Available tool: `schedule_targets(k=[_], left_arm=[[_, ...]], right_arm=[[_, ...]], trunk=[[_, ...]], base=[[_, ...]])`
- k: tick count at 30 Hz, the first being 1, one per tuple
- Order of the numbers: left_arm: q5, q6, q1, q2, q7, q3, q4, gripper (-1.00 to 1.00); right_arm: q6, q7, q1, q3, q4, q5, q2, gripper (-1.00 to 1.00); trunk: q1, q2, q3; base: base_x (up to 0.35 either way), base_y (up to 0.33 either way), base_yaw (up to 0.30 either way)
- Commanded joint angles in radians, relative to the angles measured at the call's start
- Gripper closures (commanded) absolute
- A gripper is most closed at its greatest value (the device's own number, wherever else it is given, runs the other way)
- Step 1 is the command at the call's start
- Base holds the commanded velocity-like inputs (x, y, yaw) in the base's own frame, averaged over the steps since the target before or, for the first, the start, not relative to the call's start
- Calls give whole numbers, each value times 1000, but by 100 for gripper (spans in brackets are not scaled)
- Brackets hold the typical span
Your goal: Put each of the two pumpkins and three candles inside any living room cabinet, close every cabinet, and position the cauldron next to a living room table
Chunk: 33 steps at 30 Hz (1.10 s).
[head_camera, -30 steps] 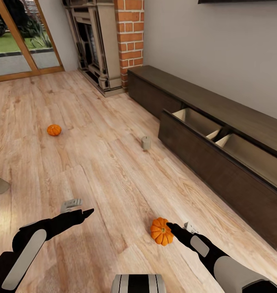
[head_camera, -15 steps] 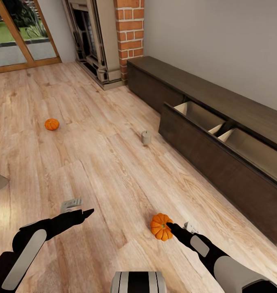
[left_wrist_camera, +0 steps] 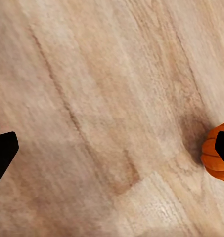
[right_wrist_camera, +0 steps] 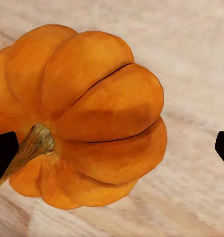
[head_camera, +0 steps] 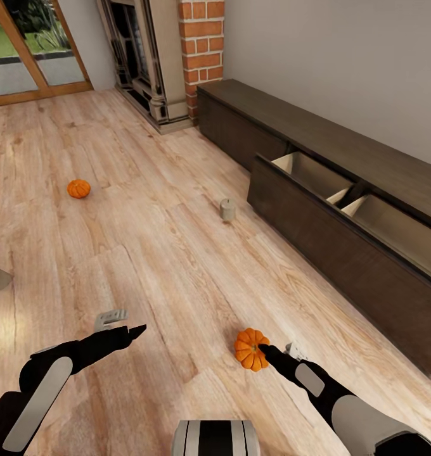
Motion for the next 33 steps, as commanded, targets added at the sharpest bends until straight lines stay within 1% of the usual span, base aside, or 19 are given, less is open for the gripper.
schedule_targets(k=[1,7,12,24,33], left_arm=[[10,3,0,1,9,-1,-1,-100],[10,3,-1,1,9,-1,-1,-100],[10,3,-1,1,8,-1,-1,-100],[10,3,0,1,8,-1,-1,-100],[10,2,0,1,9,-1,-1,-100]], right_arm=[[3,2,-1,3,0,-4,0,-100],[3,1,-3,5,-1,-2,1,-100],[3,1,-9,7,-1,-1,5,-100],[4,2,-16,12,-4,3,13,-100],[5,6,-21,13,-6,38,17,-100]], trunk=[[0,0,-1],[0,0,-1],[2,-1,-20],[2,-1,-20],[2,-1,-20]], base=[[0,0,0],[0,0,0],[0,0,0],[0,0,0],[0,0,0]])
